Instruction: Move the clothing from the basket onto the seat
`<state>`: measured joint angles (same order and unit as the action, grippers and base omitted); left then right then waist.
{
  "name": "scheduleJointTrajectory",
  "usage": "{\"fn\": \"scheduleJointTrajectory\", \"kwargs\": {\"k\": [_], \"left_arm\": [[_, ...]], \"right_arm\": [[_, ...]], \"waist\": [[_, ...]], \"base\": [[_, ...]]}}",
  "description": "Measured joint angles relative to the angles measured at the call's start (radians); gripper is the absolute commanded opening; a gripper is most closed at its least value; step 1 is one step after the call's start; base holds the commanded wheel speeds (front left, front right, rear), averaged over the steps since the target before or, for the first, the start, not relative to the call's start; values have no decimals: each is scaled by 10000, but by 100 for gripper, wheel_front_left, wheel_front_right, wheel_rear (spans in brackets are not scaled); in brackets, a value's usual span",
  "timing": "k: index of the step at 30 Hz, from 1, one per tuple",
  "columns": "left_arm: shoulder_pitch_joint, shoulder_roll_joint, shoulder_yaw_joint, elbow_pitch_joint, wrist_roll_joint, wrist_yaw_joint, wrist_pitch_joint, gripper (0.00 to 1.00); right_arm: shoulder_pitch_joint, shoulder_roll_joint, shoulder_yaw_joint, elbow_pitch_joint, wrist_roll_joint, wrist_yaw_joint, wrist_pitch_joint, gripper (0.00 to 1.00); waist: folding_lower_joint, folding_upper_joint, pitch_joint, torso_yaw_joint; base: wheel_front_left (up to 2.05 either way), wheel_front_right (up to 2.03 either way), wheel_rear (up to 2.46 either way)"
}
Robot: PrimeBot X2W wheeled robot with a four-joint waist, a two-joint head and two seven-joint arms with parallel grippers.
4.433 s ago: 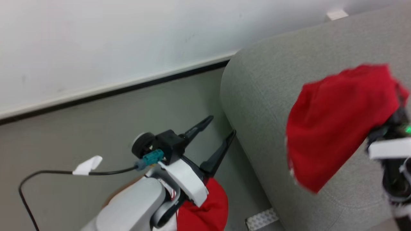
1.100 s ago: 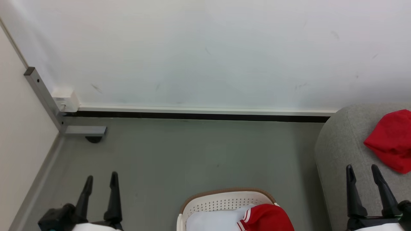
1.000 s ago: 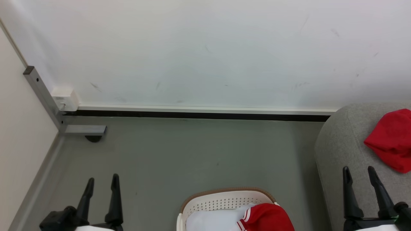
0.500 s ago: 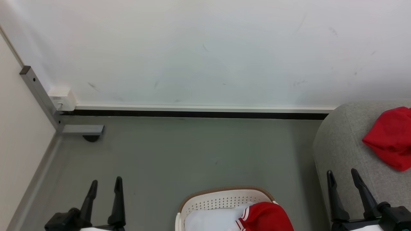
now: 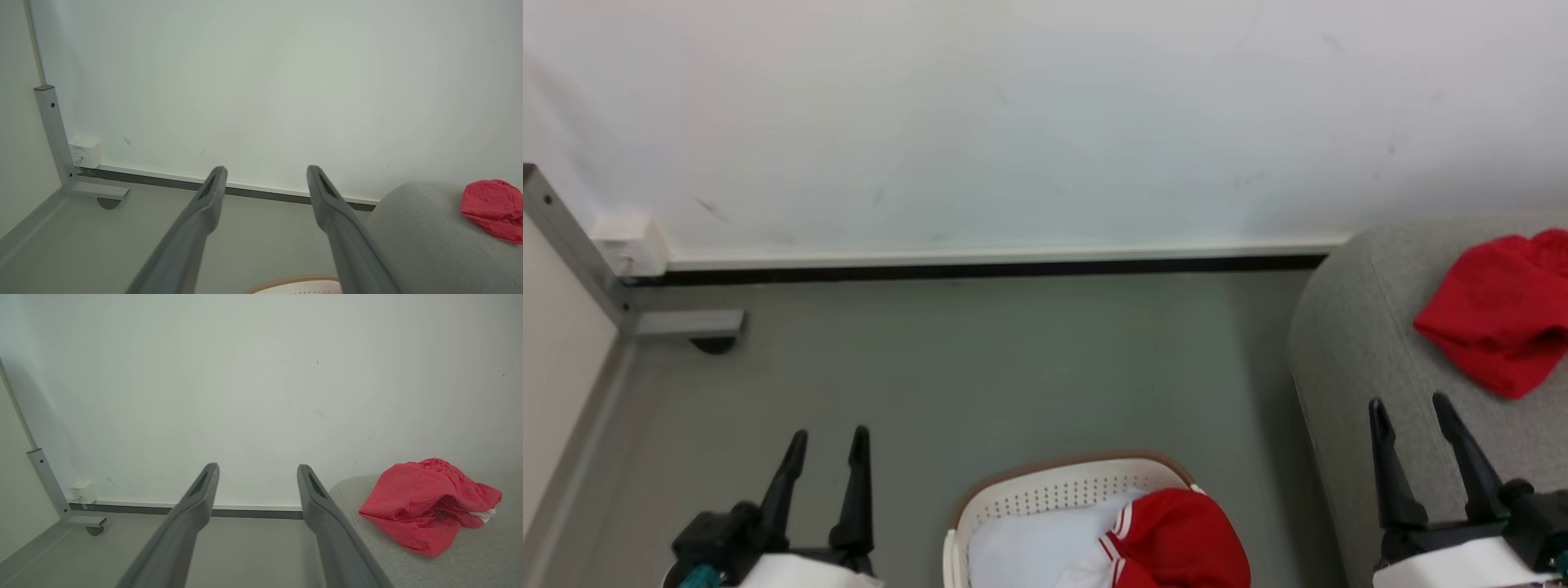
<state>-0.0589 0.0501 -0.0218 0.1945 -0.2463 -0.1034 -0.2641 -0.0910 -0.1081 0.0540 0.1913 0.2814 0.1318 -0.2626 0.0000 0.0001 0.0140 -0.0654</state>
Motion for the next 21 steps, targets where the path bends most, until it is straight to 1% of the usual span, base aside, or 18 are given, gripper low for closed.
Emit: {"fn": "scheduleJointTrajectory", "kwargs": {"k": [6,10,12,18,21], "left_arm": [[-1054,-8,-587,336,107,-117,0,100],[-1874,42,-1296,980,324,-196,130,100],[-2307,94,-1699,1275,322,-213,426,100],[-3757,481,-3204,1988,339,-255,1475,100],[-4444,621,-3839,2493,163,-255,2065,100]], "right_arm": [[-881,-100,96,-58,-50,0,0,100],[-1550,-38,-38,-343,-79,0,0,100],[-1867,-19,-140,-533,-90,0,0,100],[-2806,-13,-357,-1034,-251,0,-17,100],[-3302,52,-382,-1275,-263,0,-17,100]], "waist": [[1,0,965,-412],[2,0,1776,-649],[2,0,2202,-766],[3,0,3536,-1124],[4,0,4217,-1320]], "base": [[0,0,0],[0,0,0],[0,0,0],[0,0,0],[0,0,0]]}}
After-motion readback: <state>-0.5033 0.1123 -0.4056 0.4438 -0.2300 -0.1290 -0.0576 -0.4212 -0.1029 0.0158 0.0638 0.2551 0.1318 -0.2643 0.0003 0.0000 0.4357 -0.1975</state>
